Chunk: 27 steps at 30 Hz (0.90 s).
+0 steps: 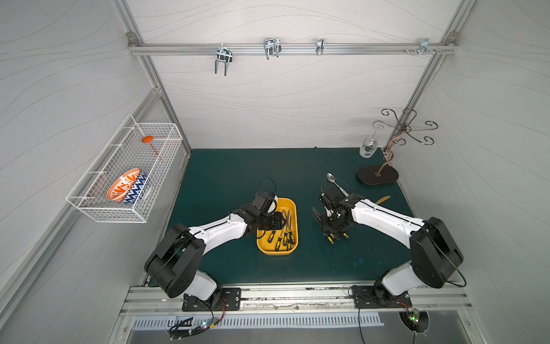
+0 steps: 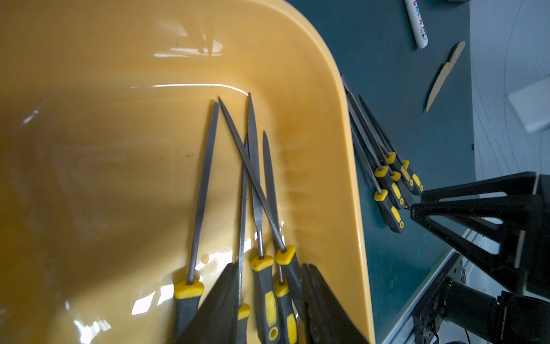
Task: Put the file tool into the storage box
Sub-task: Place the file tool in the storage box, then pick up the file tool from the center of the board.
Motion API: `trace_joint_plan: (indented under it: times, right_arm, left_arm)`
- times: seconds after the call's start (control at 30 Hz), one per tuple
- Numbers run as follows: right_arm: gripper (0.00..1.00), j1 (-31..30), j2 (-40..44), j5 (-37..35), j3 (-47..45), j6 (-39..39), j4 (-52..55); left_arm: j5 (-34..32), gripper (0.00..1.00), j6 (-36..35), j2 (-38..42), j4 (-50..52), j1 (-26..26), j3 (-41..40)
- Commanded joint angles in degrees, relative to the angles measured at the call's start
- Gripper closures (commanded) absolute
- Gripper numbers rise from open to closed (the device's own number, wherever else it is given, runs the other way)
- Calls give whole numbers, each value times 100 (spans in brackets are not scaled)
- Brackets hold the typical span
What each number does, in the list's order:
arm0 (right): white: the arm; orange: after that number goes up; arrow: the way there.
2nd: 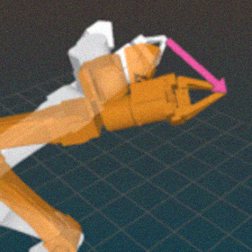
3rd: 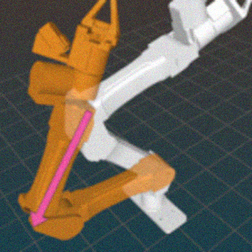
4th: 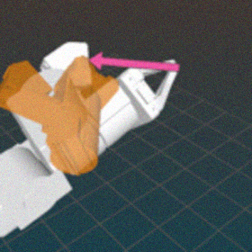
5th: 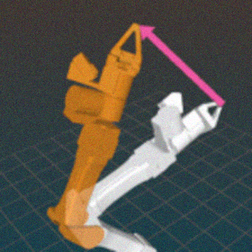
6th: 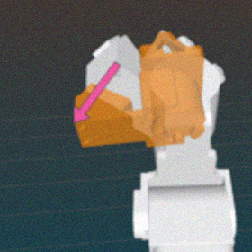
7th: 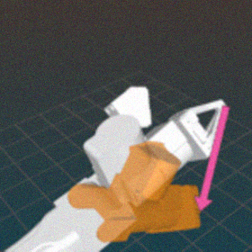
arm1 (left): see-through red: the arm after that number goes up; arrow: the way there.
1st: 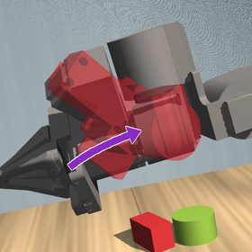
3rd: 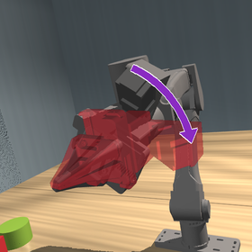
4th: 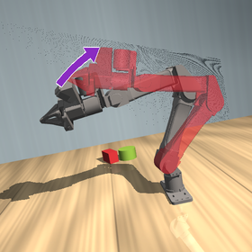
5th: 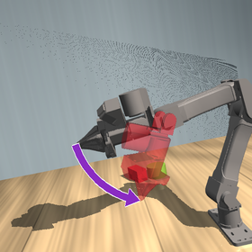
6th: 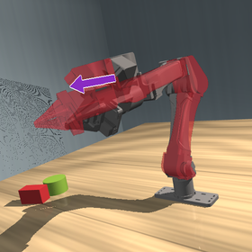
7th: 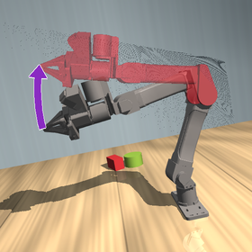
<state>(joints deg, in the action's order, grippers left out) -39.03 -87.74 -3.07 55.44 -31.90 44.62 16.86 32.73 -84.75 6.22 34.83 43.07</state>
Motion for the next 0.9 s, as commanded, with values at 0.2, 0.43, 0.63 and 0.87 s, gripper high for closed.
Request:
trace_joint_plan:
  times: [0.2,0.43,0.63,0.87]
  right_arm:
    - [63,-31,-355,401,-347,11,178]
    - [64,-270,-687,448,-385,-88,-90]
    - [84,-401,-881,549,-265,-99,-357]
    - [99,-400,-34,1220,-236,-102,-1157]
  left_arm:
    - [-51,60,-56,11,-69,0,214]
    - [-52,60,-47,-19,-70,-9,224]
    - [-26,57,-46,27,-77,-11,228]
    - [349,42,-23,225,-257,-9,272]
